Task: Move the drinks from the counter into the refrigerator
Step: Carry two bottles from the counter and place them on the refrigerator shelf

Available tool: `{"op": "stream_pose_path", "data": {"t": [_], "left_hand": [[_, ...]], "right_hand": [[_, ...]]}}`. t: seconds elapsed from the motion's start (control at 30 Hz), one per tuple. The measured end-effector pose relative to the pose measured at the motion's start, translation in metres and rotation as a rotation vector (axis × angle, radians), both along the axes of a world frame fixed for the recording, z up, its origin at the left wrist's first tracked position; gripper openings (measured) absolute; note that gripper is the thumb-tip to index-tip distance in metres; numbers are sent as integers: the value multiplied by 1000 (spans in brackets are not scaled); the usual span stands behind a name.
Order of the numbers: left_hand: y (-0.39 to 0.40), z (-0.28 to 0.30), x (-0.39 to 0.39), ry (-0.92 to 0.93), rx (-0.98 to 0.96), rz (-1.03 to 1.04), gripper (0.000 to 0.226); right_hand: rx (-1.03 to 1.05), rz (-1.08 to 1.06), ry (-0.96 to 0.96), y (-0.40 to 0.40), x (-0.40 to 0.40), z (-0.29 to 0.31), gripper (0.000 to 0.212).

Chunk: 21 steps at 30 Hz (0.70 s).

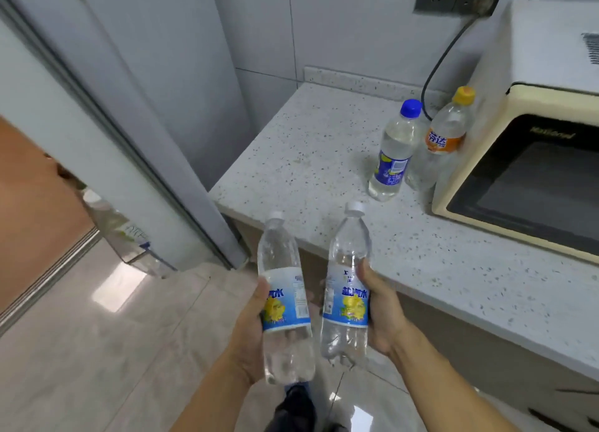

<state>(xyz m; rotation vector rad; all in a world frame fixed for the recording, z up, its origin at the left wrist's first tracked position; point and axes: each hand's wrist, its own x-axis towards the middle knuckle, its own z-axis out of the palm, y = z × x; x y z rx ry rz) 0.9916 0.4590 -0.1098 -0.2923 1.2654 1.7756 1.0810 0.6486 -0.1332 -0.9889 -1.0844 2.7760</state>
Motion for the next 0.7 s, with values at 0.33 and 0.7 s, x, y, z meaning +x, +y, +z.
{"op": "stream_pose_path", "data": {"t": [0.33,0.7], "left_hand": [[-126,1,43,8,-136,299,49],[-291,9,46,202,-445,516,47]], "right_hand": [[62,359,-48,-112,-14,-6,60],[206,735,-117,-279,-67,4,55]]}}
